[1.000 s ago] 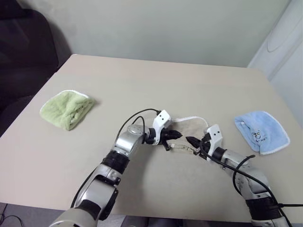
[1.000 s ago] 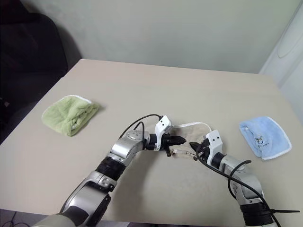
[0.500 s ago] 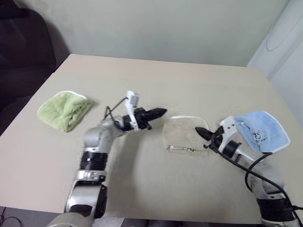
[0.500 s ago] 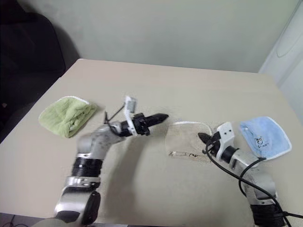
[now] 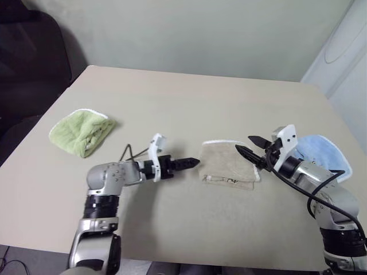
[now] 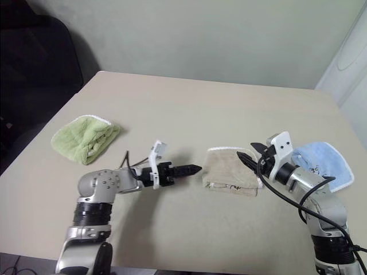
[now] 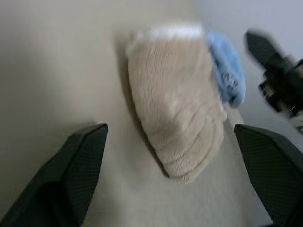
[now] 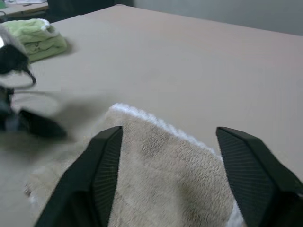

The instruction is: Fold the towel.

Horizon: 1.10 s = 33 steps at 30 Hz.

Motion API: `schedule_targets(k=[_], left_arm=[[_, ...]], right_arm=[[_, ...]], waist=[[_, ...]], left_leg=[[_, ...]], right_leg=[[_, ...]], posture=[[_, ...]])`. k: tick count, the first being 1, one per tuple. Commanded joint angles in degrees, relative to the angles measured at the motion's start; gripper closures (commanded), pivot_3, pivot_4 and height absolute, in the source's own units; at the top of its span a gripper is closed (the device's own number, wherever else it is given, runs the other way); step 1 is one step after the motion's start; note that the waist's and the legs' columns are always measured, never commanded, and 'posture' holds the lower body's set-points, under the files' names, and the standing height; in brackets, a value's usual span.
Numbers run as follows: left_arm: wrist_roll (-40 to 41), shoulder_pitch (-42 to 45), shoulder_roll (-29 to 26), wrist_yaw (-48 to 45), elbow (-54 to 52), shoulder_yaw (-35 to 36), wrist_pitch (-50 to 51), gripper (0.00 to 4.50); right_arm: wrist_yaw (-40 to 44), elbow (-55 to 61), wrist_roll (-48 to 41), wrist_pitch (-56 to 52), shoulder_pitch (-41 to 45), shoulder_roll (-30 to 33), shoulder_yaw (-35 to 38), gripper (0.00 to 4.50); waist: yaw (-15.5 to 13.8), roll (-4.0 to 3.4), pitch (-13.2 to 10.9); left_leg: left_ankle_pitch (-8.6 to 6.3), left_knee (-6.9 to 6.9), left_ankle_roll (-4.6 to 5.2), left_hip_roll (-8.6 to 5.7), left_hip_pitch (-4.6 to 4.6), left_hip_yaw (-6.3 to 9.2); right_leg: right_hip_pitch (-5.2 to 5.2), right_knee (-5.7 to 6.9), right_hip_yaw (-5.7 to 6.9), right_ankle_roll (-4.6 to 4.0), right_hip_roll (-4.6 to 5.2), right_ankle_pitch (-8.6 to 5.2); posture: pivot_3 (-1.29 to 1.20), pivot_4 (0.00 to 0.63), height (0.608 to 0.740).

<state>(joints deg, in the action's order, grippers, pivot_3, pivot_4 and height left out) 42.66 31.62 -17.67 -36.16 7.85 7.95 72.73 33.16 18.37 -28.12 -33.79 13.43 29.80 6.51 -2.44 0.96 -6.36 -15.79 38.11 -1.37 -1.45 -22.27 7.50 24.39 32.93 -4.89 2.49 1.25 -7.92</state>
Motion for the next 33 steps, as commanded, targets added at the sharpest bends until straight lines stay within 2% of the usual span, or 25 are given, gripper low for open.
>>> schedule_targets(k=[1,6,16,26,29,33], left_arm=[[0.3,3.8,4.8,3.7,2.3,-0.3,2.2,0.05],[-0.9,6.7,10.1,6.4,6.8,-1.4,2.3,0.05],[-2.6,9.9,16.3,8.0,13.5,-1.1,-0.4,0.05],[-5.4,9.8,17.4,7.1,13.3,-6.0,-1.0,0.05],[-7.1,9.7,17.1,7.2,13.2,-7.8,-1.7,0.64],[-8.1,9.7,17.1,7.0,13.5,-7.9,-2.7,2.07]], right_arm=[[-1.3,1.2,0.1,1.6,0.8,-0.5,1.8,1.15],[-2.5,2.0,0.2,1.9,0.2,-0.9,2.5,1.15],[-3.6,2.8,0.2,2.2,-0.9,-1.0,3.2,1.15],[-4.1,1.8,0.6,2.8,0.5,-1.4,2.7,1.15],[-4.3,1.6,0.8,3.0,0.7,-1.7,2.7,1.15],[-4.2,1.2,1.1,3.5,0.8,-2.0,2.5,1.15]], waist=[[-0.3,0.01,0.0],[-0.3,0.03,0.0],[-1.0,0.02,0.0],[-1.1,0.03,0.0],[-1.2,0.03,0.0],[-1.2,0.03,0.0]], left_leg=[[0.03,0.0,-0.03,0.01,0.0,0.0],[0.05,0.04,0.01,0.01,0.04,-0.06],[0.13,0.06,0.33,-0.2,0.14,-0.02],[0.33,0.06,0.66,-0.32,0.13,0.01],[0.29,0.07,0.72,-0.4,0.15,0.07],[0.27,0.07,0.75,-0.42,0.14,0.07]], right_leg=[[-0.02,0.0,0.02,0.01,0.0,-0.01],[-0.04,0.01,-0.01,0.0,0.0,0.0],[-0.26,0.02,-0.05,0.27,0.1,-0.16],[-0.33,0.02,-0.08,0.33,0.14,-0.2],[-0.38,0.01,-0.09,0.35,0.18,-0.21],[-0.39,-0.01,-0.09,0.37,0.22,-0.22]], posture=[[0.0,0.15,0.74],[0.0,0.15,0.74],[0.0,0.15,0.74],[0.0,0.15,0.74],[0.0,0.15,0.74],[0.0,0.15,0.74]])
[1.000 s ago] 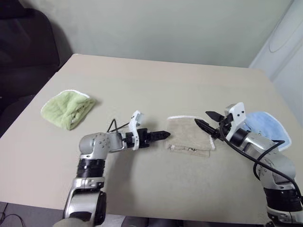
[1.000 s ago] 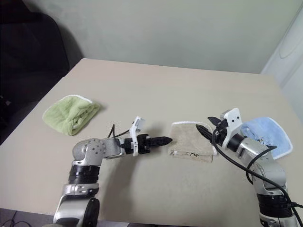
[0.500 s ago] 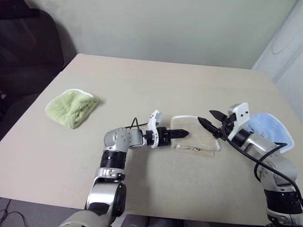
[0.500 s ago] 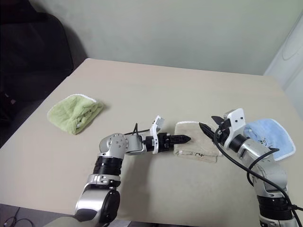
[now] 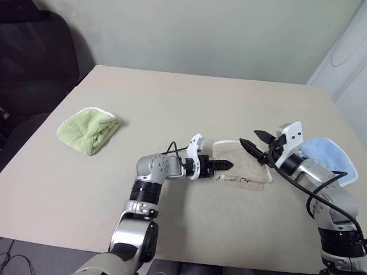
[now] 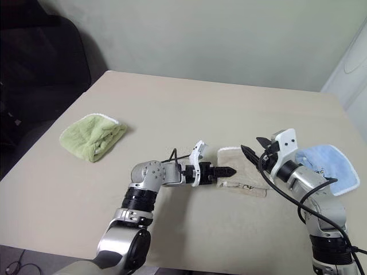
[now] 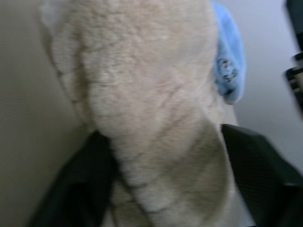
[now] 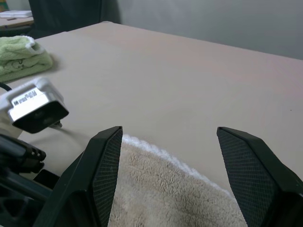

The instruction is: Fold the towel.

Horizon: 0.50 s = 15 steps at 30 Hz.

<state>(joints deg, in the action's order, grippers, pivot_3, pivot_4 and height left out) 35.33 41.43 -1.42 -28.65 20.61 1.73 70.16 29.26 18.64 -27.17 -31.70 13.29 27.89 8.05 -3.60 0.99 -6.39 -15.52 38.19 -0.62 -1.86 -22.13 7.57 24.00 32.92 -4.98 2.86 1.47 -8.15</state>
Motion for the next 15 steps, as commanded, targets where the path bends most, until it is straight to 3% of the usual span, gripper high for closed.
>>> schedule_targets(k=[1,7,15], left_arm=[[-0.9,-0.1,0.9,-0.6,0.7,-1.6,-0.3,2.43],[-1.0,0.0,1.1,-1.1,0.7,-0.9,-1.1,4.49],[0.5,0.7,1.4,0.2,0.0,3.3,-1.3,4.49]], right_arm=[[-0.3,0.9,0.2,1.5,0.9,-0.1,1.0,1.15],[-0.1,0.6,0.7,1.9,0.6,-0.2,1.0,1.15],[-0.7,1.1,0.7,1.8,0.8,-0.3,1.1,1.15]], waist=[[0.0,0.0,0.0],[0.0,-0.01,0.0],[0.0,-0.03,0.0]], left_leg=[[0.01,0.0,-0.02,0.0,0.0,0.0],[0.04,-0.01,-0.09,0.04,0.01,0.0],[0.0,-0.01,-0.04,0.03,0.01,0.0]], right_leg=[[0.0,0.0,0.0,-0.01,0.0,0.0],[0.01,0.0,0.01,-0.02,-0.03,0.01],[0.02,0.01,0.01,0.26,-0.03,-0.16]], posture=[[0.0,0.15,0.74],[0.0,0.15,0.74],[0.0,0.15,0.74]])
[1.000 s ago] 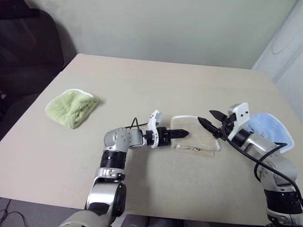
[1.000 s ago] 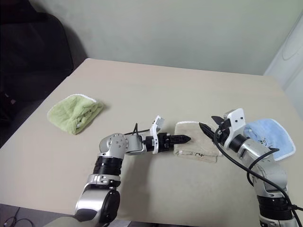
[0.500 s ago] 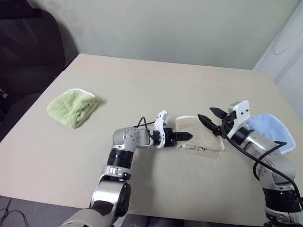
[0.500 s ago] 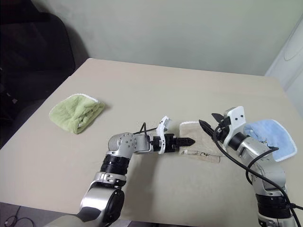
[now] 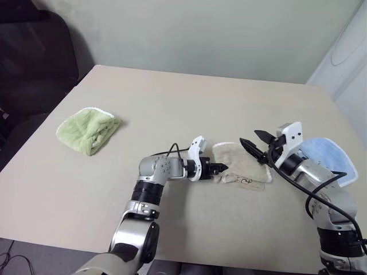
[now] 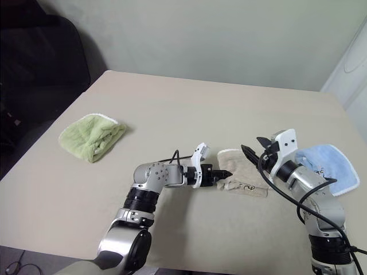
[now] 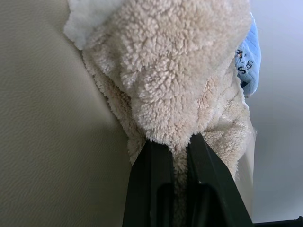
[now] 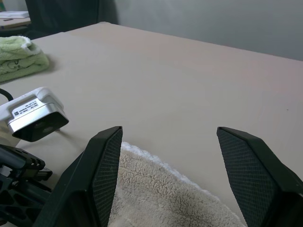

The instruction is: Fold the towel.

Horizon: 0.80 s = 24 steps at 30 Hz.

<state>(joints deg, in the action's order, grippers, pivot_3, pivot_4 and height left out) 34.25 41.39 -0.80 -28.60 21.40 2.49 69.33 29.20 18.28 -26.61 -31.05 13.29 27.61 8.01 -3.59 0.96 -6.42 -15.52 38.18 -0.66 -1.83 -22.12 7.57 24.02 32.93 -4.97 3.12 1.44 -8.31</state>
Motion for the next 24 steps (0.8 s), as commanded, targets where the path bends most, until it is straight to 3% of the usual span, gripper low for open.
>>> schedule_targets(k=[1,7,12,17,24], left_arm=[[1.9,1.0,0.7,0.6,-0.6,3.7,-0.4,4.49],[4.6,4.8,-2.0,4.0,0.4,13.7,-1.4,4.49],[5.7,9.1,-8.1,5.7,1.7,20.7,-3.8,4.49],[5.0,15.3,-17.8,6.7,7.4,26.9,-10.6,4.49],[-0.2,26.1,-36.9,4.5,24.2,29.7,-25.9,4.49]], right_arm=[[-0.8,1.5,0.2,1.1,0.8,0.1,1.4,1.15],[-1.4,0.4,0.3,1.7,1.7,0.8,3.1,1.15],[-2.5,-2.2,1.5,3.2,3.6,1.1,4.8,1.15],[-2.5,-4.1,1.7,3.9,5.6,1.1,5.3,1.15],[-1.9,-6.2,2.4,5.0,7.8,0.2,3.6,1.15]], waist=[[0.0,0.0,0.0],[0.4,0.01,-0.1],[0.6,0.01,-0.1],[0.7,0.01,-0.2],[0.9,0.14,-0.3]], left_leg=[[0.0,0.0,0.0,0.0,0.0,0.0],[0.01,-0.03,-0.01,0.1,0.05,-0.02],[0.0,-0.08,-0.03,0.19,0.1,-0.03],[0.03,-0.15,-0.12,0.22,0.08,-0.03],[-0.01,-0.19,-0.12,0.2,0.01,0.03]], right_leg=[[0.0,0.0,0.0,0.0,0.0,0.0],[0.03,0.01,0.0,-0.04,-0.09,0.03],[0.05,0.02,0.01,-0.22,-0.16,0.15],[0.14,0.02,0.01,-0.48,-0.19,0.31],[0.29,-0.01,0.0,-0.55,-0.23,0.36]], posture=[[0.0,0.15,0.74],[0.0,0.15,0.74],[0.0,0.15,0.74],[0.0,0.15,0.74],[0.0,0.15,0.74]])
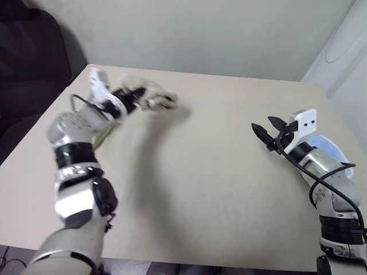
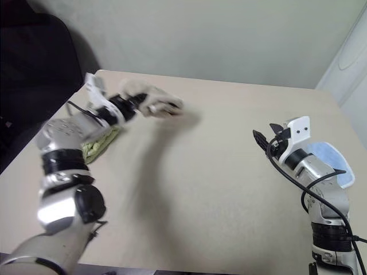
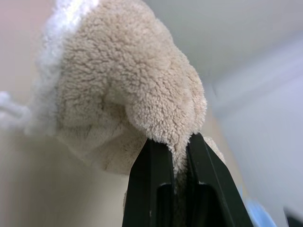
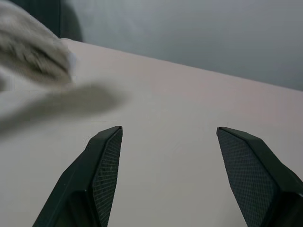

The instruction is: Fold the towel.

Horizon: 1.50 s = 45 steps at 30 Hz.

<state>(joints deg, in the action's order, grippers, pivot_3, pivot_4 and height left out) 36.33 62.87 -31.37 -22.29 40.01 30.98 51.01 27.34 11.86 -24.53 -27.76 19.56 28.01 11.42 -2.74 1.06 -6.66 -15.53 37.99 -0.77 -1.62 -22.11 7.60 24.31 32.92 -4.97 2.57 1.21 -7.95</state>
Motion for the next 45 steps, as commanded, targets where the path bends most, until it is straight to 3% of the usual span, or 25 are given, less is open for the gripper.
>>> schedule_targets(k=[1,5,10,17,21,26,33,41,45], left_arm=[[-3.0,5.7,-8.3,-2.5,8.0,0.9,-9.3,4.49],[-5.3,9.7,-15.4,-4.7,15.6,0.0,-14.4,4.49],[-8.0,5.2,-23.6,-9.0,19.8,-0.8,-16.5,4.49],[-9.7,-7.4,-22.6,-16.6,20.6,-3.6,-13.7,4.49],[-8.8,-16.2,-21.6,-15.1,24.6,-0.7,-15.4,4.49],[-8.5,-19.6,-20.7,-13.4,26.2,1.0,-16.8,4.49],[-4.3,-13.3,-22.3,-13.2,23.5,5.3,-16.5,4.49],[-3.1,-0.6,-23.0,-14.6,18.2,3.4,-13.6,4.49],[-3.0,5.4,-20.8,-15.0,15.7,1.4,-11.7,4.49]], right_arm=[[0.1,0.0,0.4,1.8,1.8,-0.3,0.0,1.15],[0.3,-0.7,0.4,2.2,2.4,-0.6,-0.3,1.15],[0.2,-0.3,0.2,2.4,1.6,-1.0,-0.5,1.15],[0.5,-0.7,0.2,2.4,1.9,-1.6,-1.2,1.15],[1.1,-1.4,0.2,2.2,2.8,-1.4,-1.5,1.15],[1.6,-1.7,0.3,2.1,3.0,-1.2,-1.8,1.15],[1.7,-1.3,0.3,2.1,2.3,-1.3,-2.6,1.15],[2.0,-1.4,0.4,2.2,2.1,-1.6,-3.3,1.15],[2.2,-1.9,0.5,2.4,2.4,-1.9,-3.7,1.15]], waist=[[0.2,0.04,0.0],[0.1,0.03,0.0],[0.5,0.03,0.0],[0.2,0.08,0.0],[0.5,0.21,0.1],[0.4,0.21,0.1],[0.4,0.25,0.1],[0.2,0.26,0.1],[0.2,0.26,0.1]], left_leg=[[-0.05,-0.02,0.05,0.0,-0.01,0.02],[-0.07,-0.06,0.02,-0.08,-0.24,0.15],[-0.04,-0.05,-0.09,-0.13,-0.55,0.25],[-0.18,0.01,-0.77,-0.22,-0.81,0.44],[-0.04,0.03,-0.93,-0.18,-0.96,0.51],[0.09,-0.03,-1.18,-0.13,-0.92,0.53],[0.01,-0.03,-1.02,-0.14,-0.92,0.53],[0.17,0.0,-1.13,-0.17,-1.04,0.56],[0.49,-0.02,-0.52,-0.18,-1.06,0.57]], right_leg=[[0.05,0.01,0.0,-0.02,0.0,0.01],[0.31,0.02,0.02,-0.07,-0.01,0.03],[0.58,0.01,0.06,-0.26,0.0,0.12],[0.77,0.11,0.16,-0.53,0.04,0.28],[0.91,0.12,0.23,-0.72,0.02,0.4],[0.91,0.15,0.27,-0.72,-0.03,0.4],[0.92,0.16,0.27,-0.72,-0.03,0.4],[0.96,0.09,0.3,-0.73,-0.04,0.41],[0.96,0.05,0.29,-0.73,-0.03,0.4]], posture=[[0.0,0.15,0.74],[0.0,0.15,0.74],[0.0,0.15,0.74],[0.0,0.15,0.74],[0.0,0.15,0.74],[0.0,0.15,0.74],[0.0,0.15,0.74],[0.0,0.15,0.74],[0.0,0.15,0.74]])
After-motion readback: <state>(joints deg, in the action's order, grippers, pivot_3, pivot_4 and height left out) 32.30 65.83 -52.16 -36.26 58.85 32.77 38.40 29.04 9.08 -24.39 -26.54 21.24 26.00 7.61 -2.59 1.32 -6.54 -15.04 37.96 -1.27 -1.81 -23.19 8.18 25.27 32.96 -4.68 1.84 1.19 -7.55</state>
